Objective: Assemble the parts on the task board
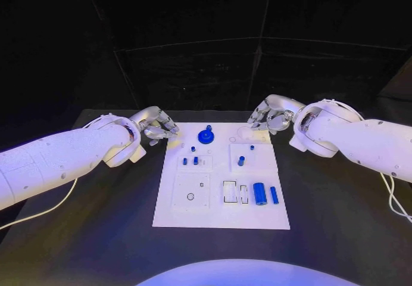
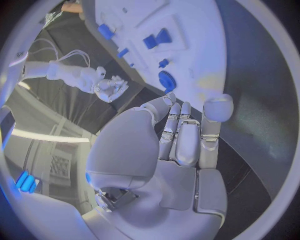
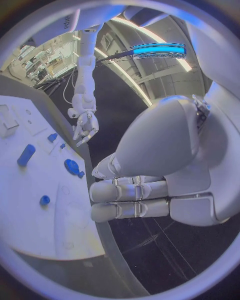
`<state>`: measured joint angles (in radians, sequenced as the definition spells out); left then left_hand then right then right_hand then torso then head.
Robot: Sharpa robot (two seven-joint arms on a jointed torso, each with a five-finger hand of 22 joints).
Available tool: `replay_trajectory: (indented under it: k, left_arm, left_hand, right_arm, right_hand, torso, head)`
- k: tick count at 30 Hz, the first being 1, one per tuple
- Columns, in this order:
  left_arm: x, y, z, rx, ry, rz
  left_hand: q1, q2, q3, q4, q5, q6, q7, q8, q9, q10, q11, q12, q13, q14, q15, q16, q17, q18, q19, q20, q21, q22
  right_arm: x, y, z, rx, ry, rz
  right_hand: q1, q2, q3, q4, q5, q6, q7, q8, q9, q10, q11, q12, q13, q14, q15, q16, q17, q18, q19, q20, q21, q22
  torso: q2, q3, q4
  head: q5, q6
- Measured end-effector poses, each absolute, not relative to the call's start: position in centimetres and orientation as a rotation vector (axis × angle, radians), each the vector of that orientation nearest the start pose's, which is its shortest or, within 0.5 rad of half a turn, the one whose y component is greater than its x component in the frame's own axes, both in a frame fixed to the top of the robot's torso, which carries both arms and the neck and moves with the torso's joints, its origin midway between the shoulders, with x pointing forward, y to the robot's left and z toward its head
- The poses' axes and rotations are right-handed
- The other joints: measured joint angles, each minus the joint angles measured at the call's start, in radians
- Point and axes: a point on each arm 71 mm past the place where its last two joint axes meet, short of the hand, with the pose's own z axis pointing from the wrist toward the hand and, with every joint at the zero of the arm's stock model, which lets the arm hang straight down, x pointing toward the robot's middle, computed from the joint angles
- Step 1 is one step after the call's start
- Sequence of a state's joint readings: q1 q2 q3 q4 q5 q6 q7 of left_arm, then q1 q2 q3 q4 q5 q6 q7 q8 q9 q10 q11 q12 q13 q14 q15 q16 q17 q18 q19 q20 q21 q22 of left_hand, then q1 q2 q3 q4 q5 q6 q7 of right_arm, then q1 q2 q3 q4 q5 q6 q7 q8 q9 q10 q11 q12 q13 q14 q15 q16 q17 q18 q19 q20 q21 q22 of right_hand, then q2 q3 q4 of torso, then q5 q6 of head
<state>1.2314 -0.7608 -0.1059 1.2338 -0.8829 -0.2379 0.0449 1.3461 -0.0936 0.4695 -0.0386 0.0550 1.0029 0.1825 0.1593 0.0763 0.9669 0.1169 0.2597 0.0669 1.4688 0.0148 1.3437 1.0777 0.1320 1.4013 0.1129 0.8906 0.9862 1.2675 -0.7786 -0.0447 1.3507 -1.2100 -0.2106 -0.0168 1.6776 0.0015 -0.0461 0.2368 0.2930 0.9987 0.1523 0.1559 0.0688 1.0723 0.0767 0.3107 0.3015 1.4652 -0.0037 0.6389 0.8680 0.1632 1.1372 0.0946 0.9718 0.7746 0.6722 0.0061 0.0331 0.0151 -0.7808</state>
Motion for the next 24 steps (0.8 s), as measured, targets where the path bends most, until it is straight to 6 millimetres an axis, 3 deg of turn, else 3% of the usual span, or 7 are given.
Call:
replay_trajectory:
  k: [2, 4, 7, 8, 13, 24]
  left_arm:
    - [53.0, 25.3, -21.0, -0.479, 1.754, -0.907]
    - [52.8, 25.5, -20.6, -0.567, 1.703, -0.987]
    - [52.4, 25.4, -20.1, -0.694, 1.614, -1.117]
    - [52.3, 25.4, -20.0, -0.728, 1.589, -1.151]
    - [51.5, 25.0, -19.5, -0.881, 1.471, -1.316]
    - [49.7, 23.5, -19.6, -1.02, 1.383, -1.488]
  left_hand:
    - [-0.006, 0.006, 0.003, 0.003, 0.0, -0.003, -0.003, 0.0, -0.001, 0.033, -0.007, 0.018, 0.003, -0.004, 0.003, -0.008, -0.017, 0.0, -0.015, 0.001, -0.027, -0.021]
    - [-0.006, 0.006, 0.003, 0.003, 0.0, -0.004, -0.016, 0.0, -0.004, 0.048, -0.016, 0.023, 0.004, -0.022, -0.001, -0.032, -0.058, 0.015, -0.036, -0.002, -0.077, -0.061]
    - [-0.024, 0.003, -0.002, 0.007, 0.0, 0.003, -0.022, 0.0, -0.005, 0.067, -0.021, 0.031, 0.004, -0.049, -0.006, -0.064, -0.115, 0.02, -0.068, -0.005, -0.154, -0.122]
    - [-0.026, 0.001, -0.004, 0.01, 0.0, 0.007, -0.026, 0.0, -0.005, 0.076, -0.022, 0.035, 0.004, -0.058, -0.007, -0.074, -0.131, 0.031, -0.079, -0.006, -0.18, -0.142]
    - [-0.03, 0.005, -0.012, 0.017, 0.0, 0.016, -0.024, 0.0, -0.006, 0.101, -0.028, 0.049, 0.006, -0.082, -0.01, -0.093, -0.174, 0.031, -0.11, -0.009, -0.252, -0.197]
    - [-0.034, 0.009, -0.021, 0.015, 0.0, 0.012, -0.02, 0.0, -0.008, 0.105, -0.026, 0.054, 0.008, -0.1, -0.008, -0.109, -0.206, 0.031, -0.118, -0.008, -0.271, -0.214]
  right_arm:
    - [52.2, -21.9, -17.8, -0.034, 1.753, 0.679]
    - [51.8, -22.0, -18.5, -0.076, 1.758, 0.641]
    - [51.2, -21.9, -19.5, -0.138, 1.761, 0.589]
    - [51.0, -21.9, -19.7, -0.154, 1.761, 0.576]
    - [50.4, -21.5, -20.7, -0.226, 1.759, 0.526]
    - [50.1, -20.7, -21.3, -0.302, 1.747, 0.477]
  right_hand:
    - [0.0, 0.0, 0.009, 0.004, -0.009, 0.007, 0.0, 0.0, -0.001, 0.003, -0.003, -0.019, -0.024, 0.0, 0.0, 0.0, -0.002, 0.0, 0.0, 0.0, 0.0, 0.005]
    - [-0.008, -0.008, 0.015, 0.01, -0.012, 0.011, -0.003, -0.007, -0.001, 0.003, -0.003, -0.032, -0.04, 0.0, 0.0, 0.006, -0.004, 0.0, 0.0, 0.0, 0.005, 0.009]
    - [-0.017, -0.018, 0.021, 0.015, -0.016, 0.009, -0.001, -0.024, -0.004, 0.003, -0.003, -0.054, -0.065, 0.0, 0.0, 0.017, -0.005, 0.0, 0.0, 0.0, 0.008, 0.015]
    - [-0.018, -0.019, 0.023, 0.018, -0.016, 0.002, -0.001, -0.029, -0.004, -0.002, 0.002, -0.061, -0.073, 0.0, 0.0, 0.021, -0.004, 0.0, 0.0, 0.0, 0.012, 0.018]
    - [-0.02, -0.031, 0.033, 0.022, -0.022, 0.001, 0.001, -0.04, -0.004, -0.011, 0.011, -0.088, -0.108, 0.0, 0.0, 0.029, -0.004, 0.0, 0.0, 0.0, 0.013, 0.023]
    - [-0.019, -0.048, 0.057, 0.023, -0.022, -0.006, 0.008, -0.056, -0.003, -0.008, 0.015, -0.107, -0.155, 0.004, 0.004, 0.084, 0.021, 0.0, 0.016, 0.009, 0.048, 0.061]
  torso:
    - [0.0, -0.0008, 0.0]
    - [0.0, -0.0015, -0.0006]
    - [0.0, -0.0016, -0.0011]
    - [0.0, -0.0015, -0.0014]
    - [0.0, -0.0012, -0.0028]
    - [0.001, -0.0016, 0.0006]
  head:
    - [-0.013, 0.005]
    - [-0.024, 0.009]
    - [-0.034, 0.013]
    - [-0.035, 0.015]
    - [-0.043, 0.021]
    - [-0.046, 0.022]
